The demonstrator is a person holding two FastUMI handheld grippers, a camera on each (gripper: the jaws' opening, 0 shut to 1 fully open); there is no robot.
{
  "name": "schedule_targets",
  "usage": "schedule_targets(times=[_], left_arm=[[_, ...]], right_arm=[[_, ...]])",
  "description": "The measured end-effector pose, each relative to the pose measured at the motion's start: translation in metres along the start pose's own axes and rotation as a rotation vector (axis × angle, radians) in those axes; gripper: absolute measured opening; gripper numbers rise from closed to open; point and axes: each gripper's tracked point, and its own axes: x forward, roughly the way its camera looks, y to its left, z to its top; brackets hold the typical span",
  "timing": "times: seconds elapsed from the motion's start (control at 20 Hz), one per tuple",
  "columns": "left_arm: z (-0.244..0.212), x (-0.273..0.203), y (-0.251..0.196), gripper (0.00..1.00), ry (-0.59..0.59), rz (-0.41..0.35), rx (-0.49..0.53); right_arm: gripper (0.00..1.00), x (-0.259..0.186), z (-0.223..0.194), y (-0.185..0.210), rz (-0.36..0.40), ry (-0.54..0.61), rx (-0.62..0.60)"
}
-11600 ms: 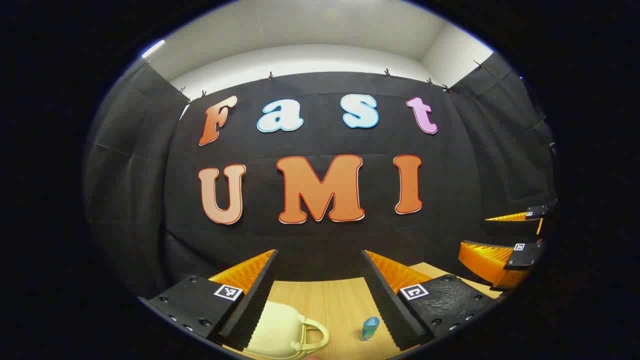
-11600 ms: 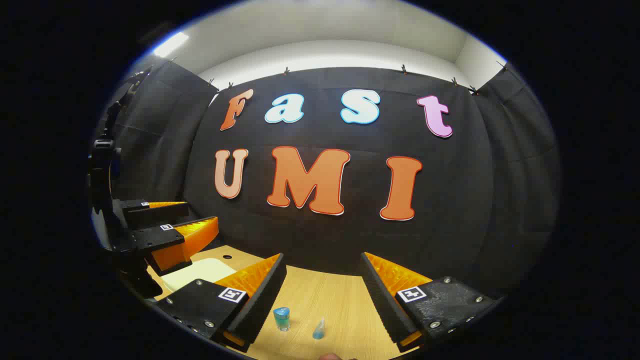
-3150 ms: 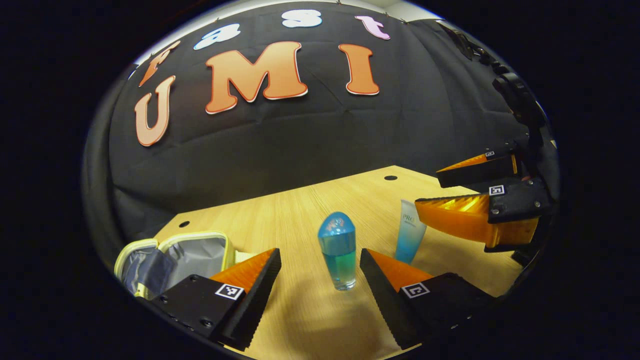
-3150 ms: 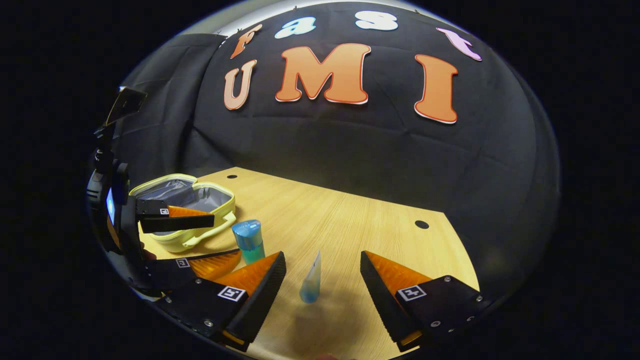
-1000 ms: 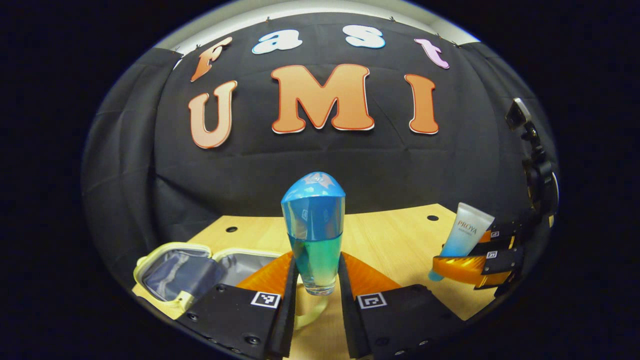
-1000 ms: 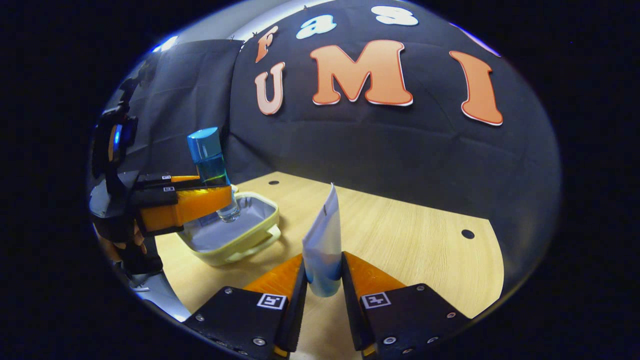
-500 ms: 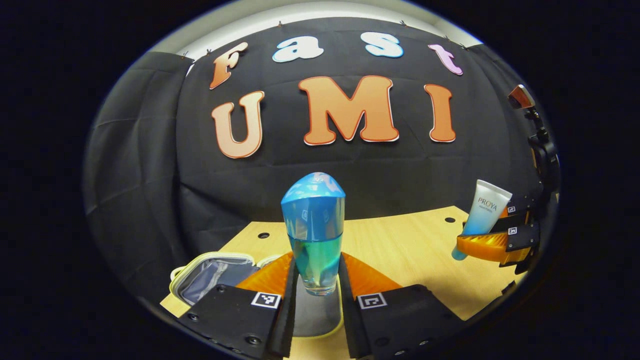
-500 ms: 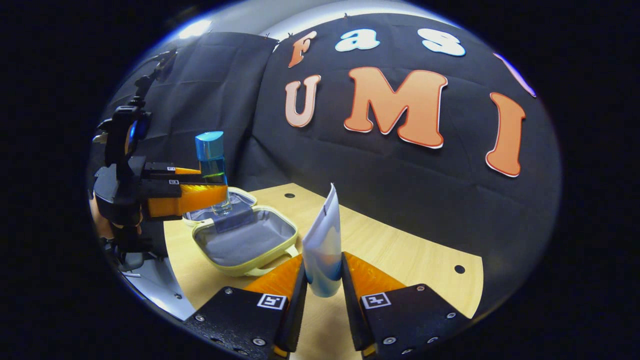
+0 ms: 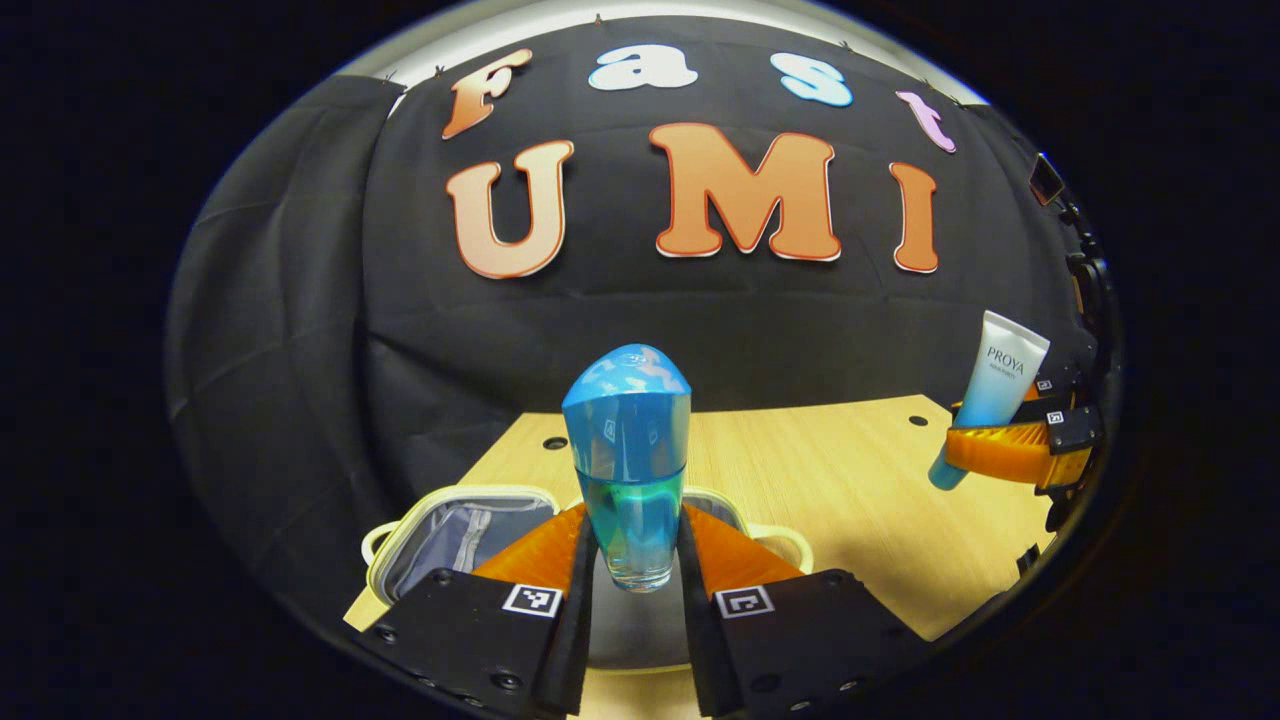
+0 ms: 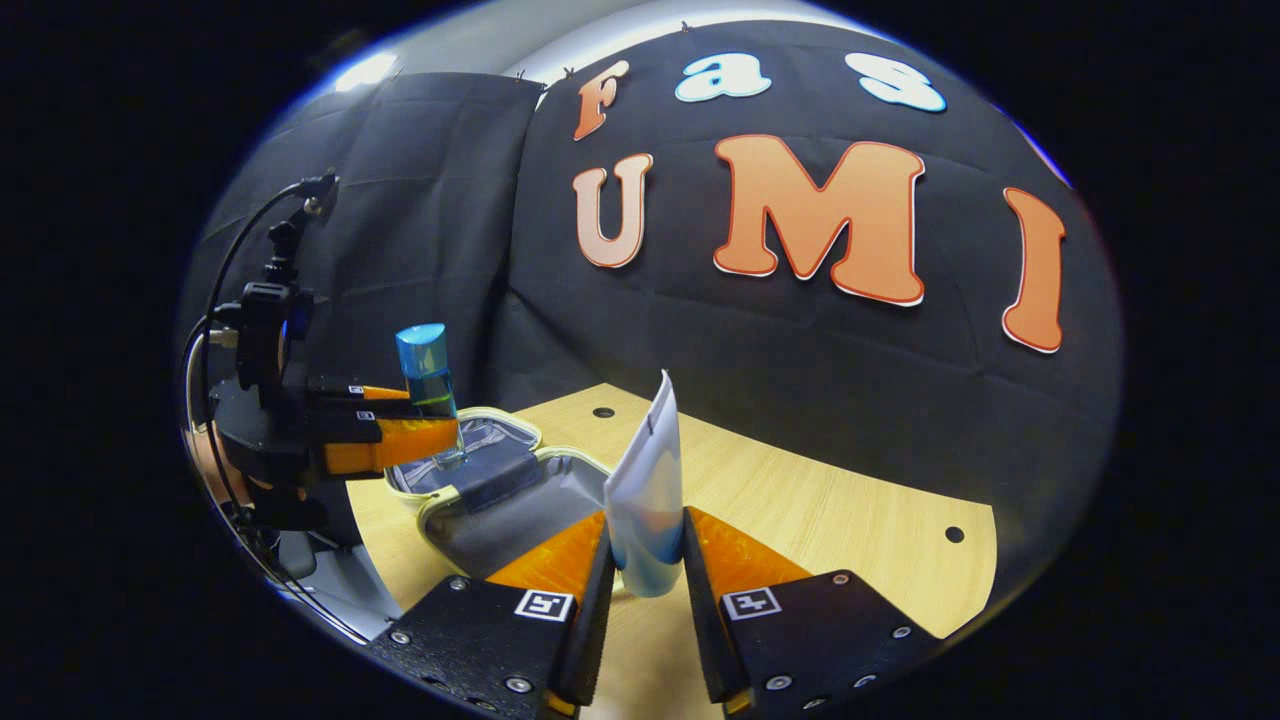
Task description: First open the suitcase, pack the skin care products into it, and then close the suitcase.
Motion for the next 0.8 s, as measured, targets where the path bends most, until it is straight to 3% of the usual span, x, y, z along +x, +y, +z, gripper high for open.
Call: schedule_targets(times=[0.4,0.8], left_arm=[[-0.063,0.049,0.02,0.43,0.181,-0.13,0.023],[-0.107,0.076,0.004,0.43,0.356,-0.241,0.063]], right_arm=[[0.4,0.048,-0.008,0.032,-0.04,0.062,0.065],[0.4,0.07,-0.029,0.045,-0.113,0.085,0.114]])
